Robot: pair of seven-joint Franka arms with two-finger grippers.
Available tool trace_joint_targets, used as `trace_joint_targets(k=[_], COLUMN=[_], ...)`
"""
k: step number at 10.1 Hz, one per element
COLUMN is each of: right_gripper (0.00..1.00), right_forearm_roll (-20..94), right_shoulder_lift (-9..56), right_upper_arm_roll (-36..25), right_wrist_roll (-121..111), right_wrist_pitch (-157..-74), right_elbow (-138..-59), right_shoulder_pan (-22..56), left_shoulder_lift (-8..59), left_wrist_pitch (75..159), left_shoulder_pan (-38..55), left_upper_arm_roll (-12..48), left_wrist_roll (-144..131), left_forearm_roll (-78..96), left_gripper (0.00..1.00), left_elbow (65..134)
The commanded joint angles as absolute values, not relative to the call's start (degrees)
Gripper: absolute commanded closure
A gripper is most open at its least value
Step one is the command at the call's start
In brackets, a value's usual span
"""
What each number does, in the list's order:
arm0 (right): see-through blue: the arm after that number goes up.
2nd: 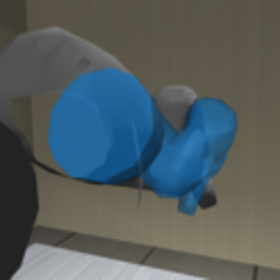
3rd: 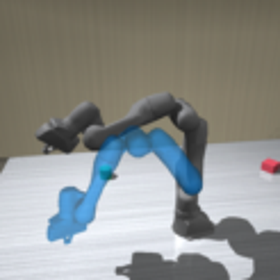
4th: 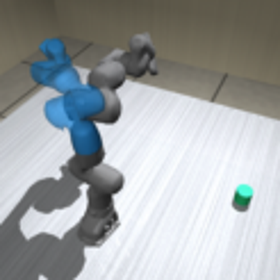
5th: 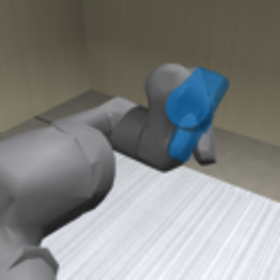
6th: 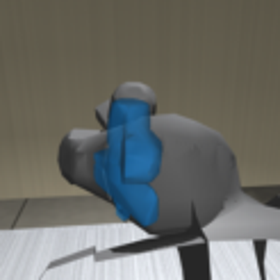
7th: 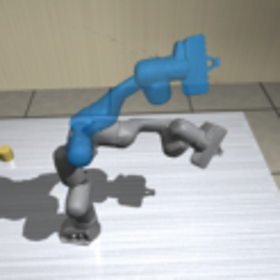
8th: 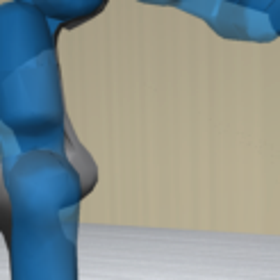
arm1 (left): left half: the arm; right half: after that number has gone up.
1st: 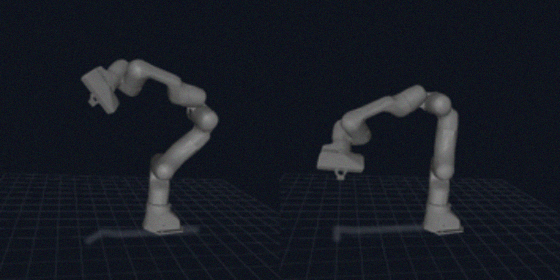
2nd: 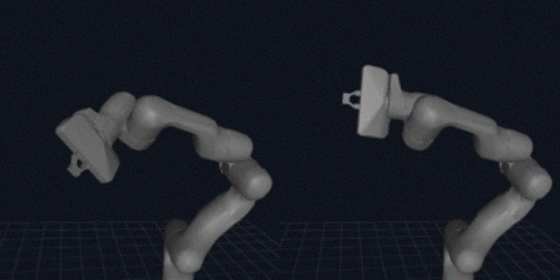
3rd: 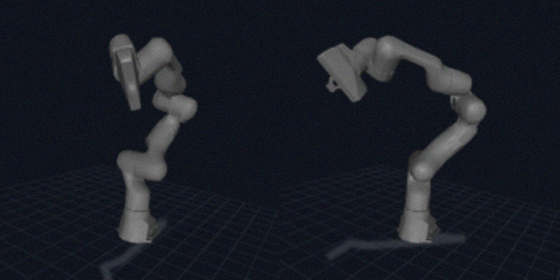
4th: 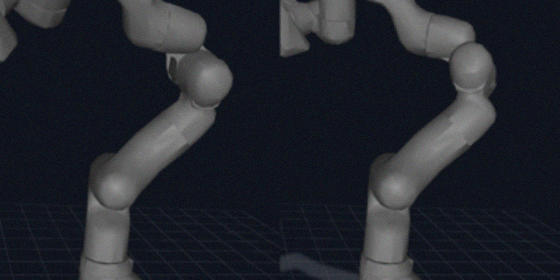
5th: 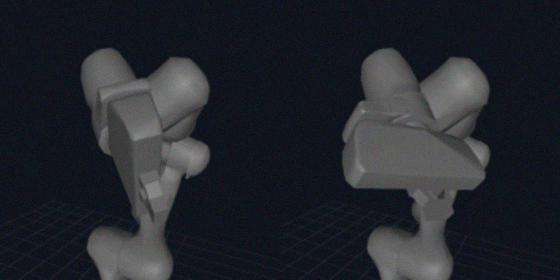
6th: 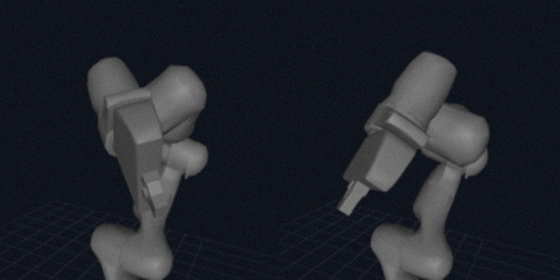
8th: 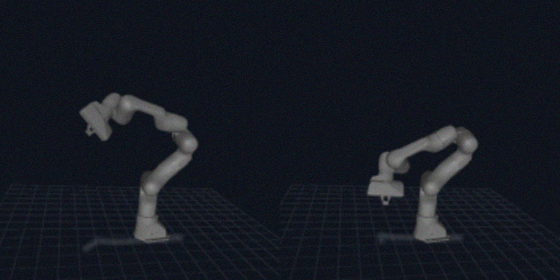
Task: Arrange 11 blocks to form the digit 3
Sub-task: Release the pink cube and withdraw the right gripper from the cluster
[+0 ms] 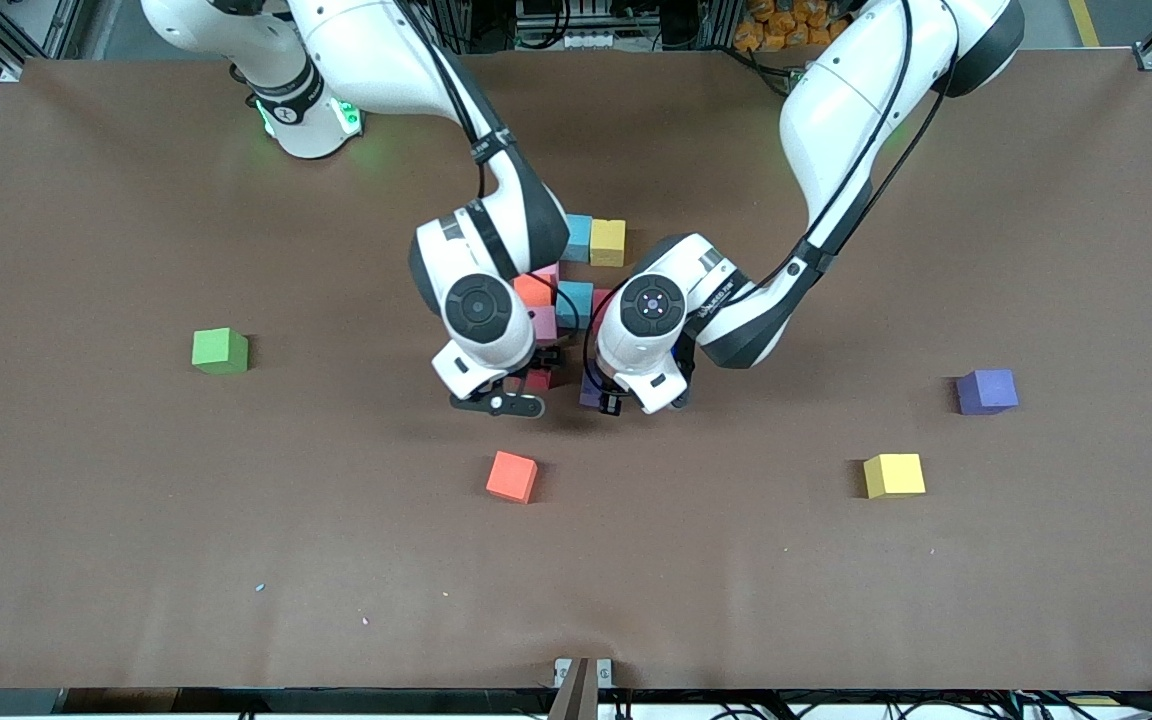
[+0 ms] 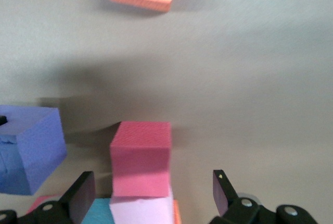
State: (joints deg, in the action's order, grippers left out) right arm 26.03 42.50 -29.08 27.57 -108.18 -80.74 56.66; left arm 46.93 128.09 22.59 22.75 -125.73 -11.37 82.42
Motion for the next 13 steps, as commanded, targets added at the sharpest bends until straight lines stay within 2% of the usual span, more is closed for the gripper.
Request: trace_joint_targets(k=[1,8,12,13], right_gripper=[0.00,0.00,0.00,0.00], right_forearm_roll=[26.3,25.7,26.5,27.0], right_shoulder_lift=[39.2,38.6,38.2,36.4], right_upper_arm_roll=[-34.0,-51.6,-58.7,-59.1], right_wrist_roll=[19.0,-5.0,-7.4,-9.6], right_wrist_pitch=[-101.8,-94.4,-91.0,-90.4], right_elbow=[-81.6,-83.8,-83.8,-84.1], right_shoulder_pan=[56.4,56.6,56.0,55.7], left_shoulder_lift=[47.3,47.0,47.2,47.3], left_wrist_pitch=[127.2,127.2,127.2,127.2], left_shoulder_pan=[23.5,23.4,23.6,23.6], left_upper_arm_roll=[22.1,22.1,22.1,22.1], left_wrist_roll=[-125.9,-125.9,-127.8,-129.2], left_forearm_roll=[-9.8,-8.9,-8.2,-8.1], left_gripper=[0.42,0.42,0.42,0.42], left_elbow=[80.9,80.3,80.1,79.8])
